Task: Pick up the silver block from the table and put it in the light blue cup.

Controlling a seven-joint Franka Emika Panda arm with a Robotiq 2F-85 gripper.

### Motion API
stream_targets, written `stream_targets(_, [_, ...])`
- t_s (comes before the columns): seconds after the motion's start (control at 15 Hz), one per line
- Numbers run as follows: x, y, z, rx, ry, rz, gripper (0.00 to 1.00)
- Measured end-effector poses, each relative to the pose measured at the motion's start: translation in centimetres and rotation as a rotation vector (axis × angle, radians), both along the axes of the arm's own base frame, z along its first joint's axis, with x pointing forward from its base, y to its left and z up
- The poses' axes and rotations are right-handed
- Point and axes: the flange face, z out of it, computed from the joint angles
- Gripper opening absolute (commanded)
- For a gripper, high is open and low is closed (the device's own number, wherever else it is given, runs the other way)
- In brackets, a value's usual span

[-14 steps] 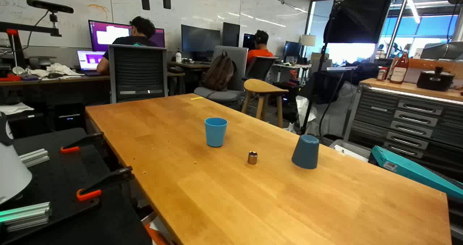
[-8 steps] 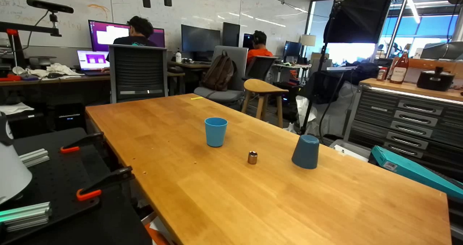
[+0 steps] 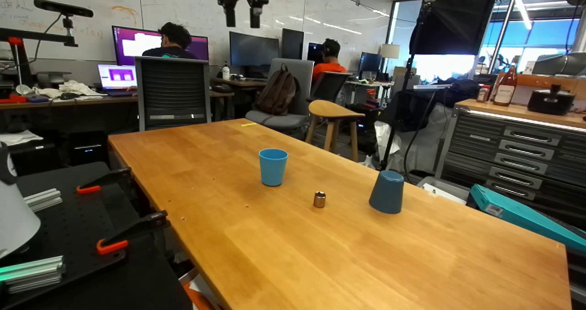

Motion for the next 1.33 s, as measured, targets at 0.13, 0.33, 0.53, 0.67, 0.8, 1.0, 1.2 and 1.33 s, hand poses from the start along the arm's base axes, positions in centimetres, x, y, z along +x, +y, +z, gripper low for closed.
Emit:
stream_targets(0.13, [2.1, -4.7, -2.7, 0.012, 0.012, -0.098, 1.00])
stream_targets(0.33, [4.6, -10.7, -8.3, 0.009, 0.045, -0.224, 1.00])
stream_targets(0.53, [6.6, -15.0, -15.0, 0.002, 0.085, -0.319, 1.00])
stream_targets(0.67, [7.9, -17.0, -19.5, 0.004, 0.102, -0.371, 1.00])
stream_targets(0.8, [9.2, -18.6, -24.0, 0.009, 0.110, -0.420, 1.00])
stream_targets(1.0, [11.1, -19.9, -29.5, 0.016, 0.121, -0.466, 1.00])
stream_targets(1.2, [12.5, -20.1, -32.4, 0.029, 0.138, -0.494, 1.00])
stream_targets(1.33, [12.8, -20.0, -33.5, 0.041, 0.147, -0.515, 1.00])
